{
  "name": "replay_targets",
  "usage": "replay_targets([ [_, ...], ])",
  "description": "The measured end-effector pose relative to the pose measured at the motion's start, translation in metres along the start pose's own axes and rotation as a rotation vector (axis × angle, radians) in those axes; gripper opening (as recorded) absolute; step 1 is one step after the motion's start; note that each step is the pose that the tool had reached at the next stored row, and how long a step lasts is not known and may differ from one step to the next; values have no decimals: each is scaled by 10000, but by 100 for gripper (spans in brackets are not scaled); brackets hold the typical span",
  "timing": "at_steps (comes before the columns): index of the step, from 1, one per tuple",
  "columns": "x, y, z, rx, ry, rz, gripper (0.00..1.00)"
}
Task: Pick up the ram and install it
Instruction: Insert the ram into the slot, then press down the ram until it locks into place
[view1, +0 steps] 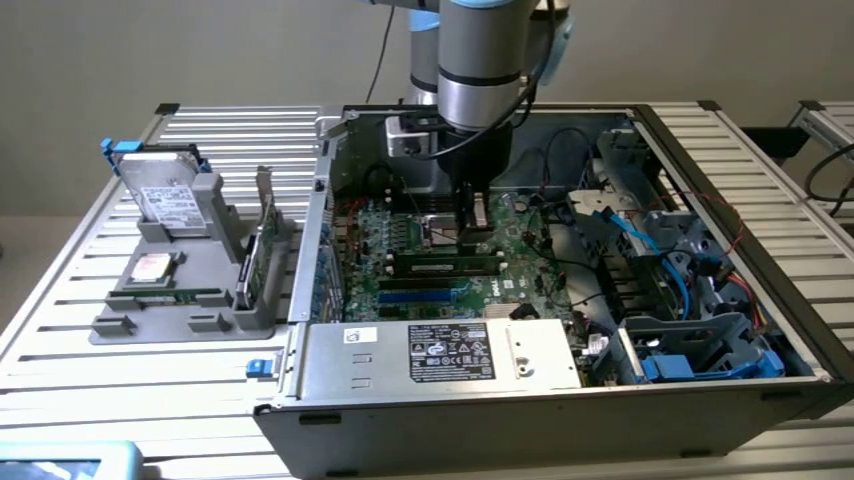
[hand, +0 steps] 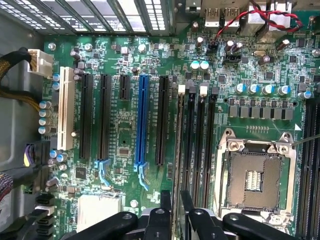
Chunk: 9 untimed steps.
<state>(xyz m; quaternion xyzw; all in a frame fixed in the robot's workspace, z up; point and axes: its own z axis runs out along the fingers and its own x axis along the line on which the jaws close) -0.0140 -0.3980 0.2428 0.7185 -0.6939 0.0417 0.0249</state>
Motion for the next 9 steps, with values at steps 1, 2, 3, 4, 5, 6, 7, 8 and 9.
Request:
replay_targets([
  [1,4,-7,-10,-2,0,0,22],
  [2,7,-10,-10,-5,-2,-1,22],
  [3,9,-11,-10,-9,-4,-1,22],
  [4,8,-11,-10,-9,-4,-1,22],
  [5,8,-11,-10,-10,-3,0,22],
  [6,8,-11,-10,-10,-4,0,22],
  [7,9,-12,-11,-10,-3,-1,22],
  [8,9,-13,-11,-10,-3,-1,22],
  [9,9,-13,-10,-10,-3,-1,22],
])
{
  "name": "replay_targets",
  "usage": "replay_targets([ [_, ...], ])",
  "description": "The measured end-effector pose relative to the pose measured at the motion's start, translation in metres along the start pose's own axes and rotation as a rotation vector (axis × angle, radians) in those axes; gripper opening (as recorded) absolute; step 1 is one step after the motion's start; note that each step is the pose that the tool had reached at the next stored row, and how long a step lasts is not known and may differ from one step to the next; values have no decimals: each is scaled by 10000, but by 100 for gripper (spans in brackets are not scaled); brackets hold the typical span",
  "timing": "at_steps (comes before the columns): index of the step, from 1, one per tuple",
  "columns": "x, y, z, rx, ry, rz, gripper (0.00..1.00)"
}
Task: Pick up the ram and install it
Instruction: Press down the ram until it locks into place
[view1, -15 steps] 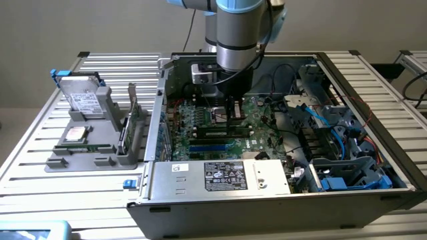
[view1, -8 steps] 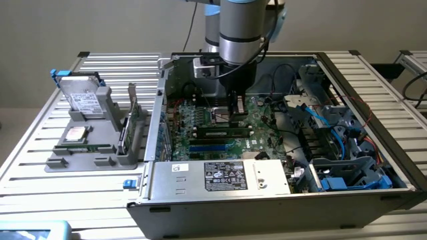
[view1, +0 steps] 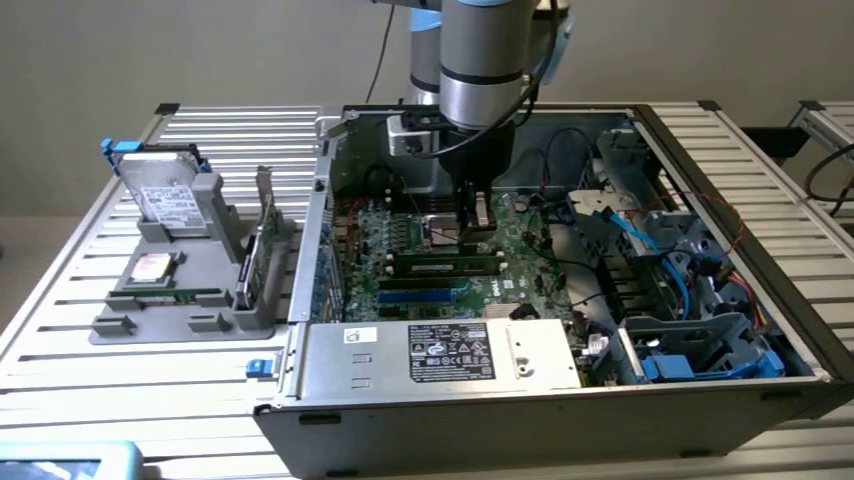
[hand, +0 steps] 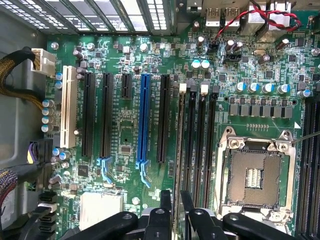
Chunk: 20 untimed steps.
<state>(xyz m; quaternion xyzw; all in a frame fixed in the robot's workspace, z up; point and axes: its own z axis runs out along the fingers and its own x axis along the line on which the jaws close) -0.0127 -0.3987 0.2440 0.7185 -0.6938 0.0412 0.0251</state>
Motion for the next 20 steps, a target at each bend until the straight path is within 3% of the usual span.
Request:
replay_targets([
  [8,0,-1,0,0,1,0,22],
  [10,0,-1,0,0,0,0,20],
  [12,0,-1,0,0,0,0,11],
  [16,1,-55,14,-3,0,0,11],
  [20,3,-101,45,-2,-90,23,11],
])
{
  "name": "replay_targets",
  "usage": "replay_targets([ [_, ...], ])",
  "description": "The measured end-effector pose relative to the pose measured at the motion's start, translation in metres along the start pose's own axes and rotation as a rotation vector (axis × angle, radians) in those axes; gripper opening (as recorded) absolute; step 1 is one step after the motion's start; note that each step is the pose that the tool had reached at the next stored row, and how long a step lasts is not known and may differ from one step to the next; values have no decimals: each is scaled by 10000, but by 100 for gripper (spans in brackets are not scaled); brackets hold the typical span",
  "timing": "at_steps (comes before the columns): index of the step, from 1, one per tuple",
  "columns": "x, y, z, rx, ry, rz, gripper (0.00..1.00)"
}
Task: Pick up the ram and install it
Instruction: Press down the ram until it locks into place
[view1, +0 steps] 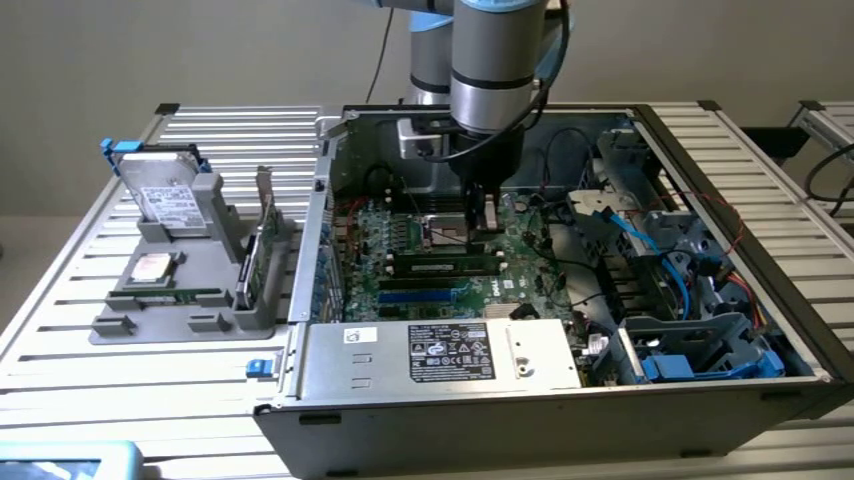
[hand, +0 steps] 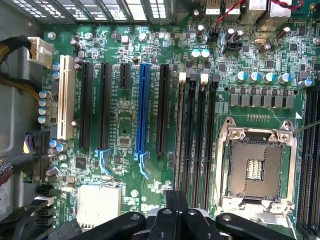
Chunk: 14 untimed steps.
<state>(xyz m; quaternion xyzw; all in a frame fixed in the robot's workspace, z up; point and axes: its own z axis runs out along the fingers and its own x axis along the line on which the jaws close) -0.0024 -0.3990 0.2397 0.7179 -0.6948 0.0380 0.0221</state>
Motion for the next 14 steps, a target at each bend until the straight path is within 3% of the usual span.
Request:
replay_targets([
  [3,-2,-3,26,-6,-90,101,11],
  [14,6,-20,32,-50,-87,436,11],
])
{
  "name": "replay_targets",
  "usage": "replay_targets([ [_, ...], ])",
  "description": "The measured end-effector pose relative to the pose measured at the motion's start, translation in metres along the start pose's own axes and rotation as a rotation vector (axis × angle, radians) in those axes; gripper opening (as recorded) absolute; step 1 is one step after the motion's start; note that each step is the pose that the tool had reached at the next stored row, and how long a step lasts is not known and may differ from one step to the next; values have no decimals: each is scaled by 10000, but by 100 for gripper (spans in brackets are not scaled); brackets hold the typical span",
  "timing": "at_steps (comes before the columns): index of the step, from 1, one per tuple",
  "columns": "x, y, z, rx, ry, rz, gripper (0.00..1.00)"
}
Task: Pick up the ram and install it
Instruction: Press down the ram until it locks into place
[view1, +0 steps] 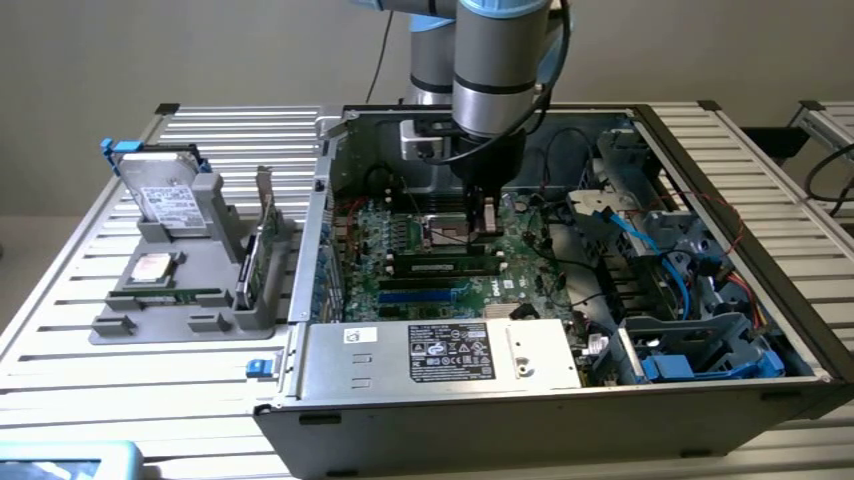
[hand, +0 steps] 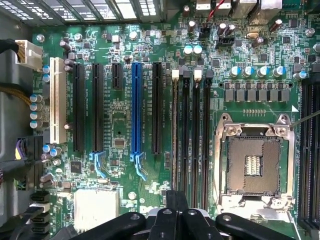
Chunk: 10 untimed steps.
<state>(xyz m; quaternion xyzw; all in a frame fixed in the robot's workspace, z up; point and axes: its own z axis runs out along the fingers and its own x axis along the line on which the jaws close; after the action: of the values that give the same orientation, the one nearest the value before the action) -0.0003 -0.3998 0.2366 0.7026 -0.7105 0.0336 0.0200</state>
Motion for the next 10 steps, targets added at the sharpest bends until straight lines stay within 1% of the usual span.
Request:
replay_targets([
  [4,4,-28,3,-32,-2,4,11],
  [8,7,-28,7,-121,-3,83,11],
  [10,9,-33,10,-131,-5,111,11],
])
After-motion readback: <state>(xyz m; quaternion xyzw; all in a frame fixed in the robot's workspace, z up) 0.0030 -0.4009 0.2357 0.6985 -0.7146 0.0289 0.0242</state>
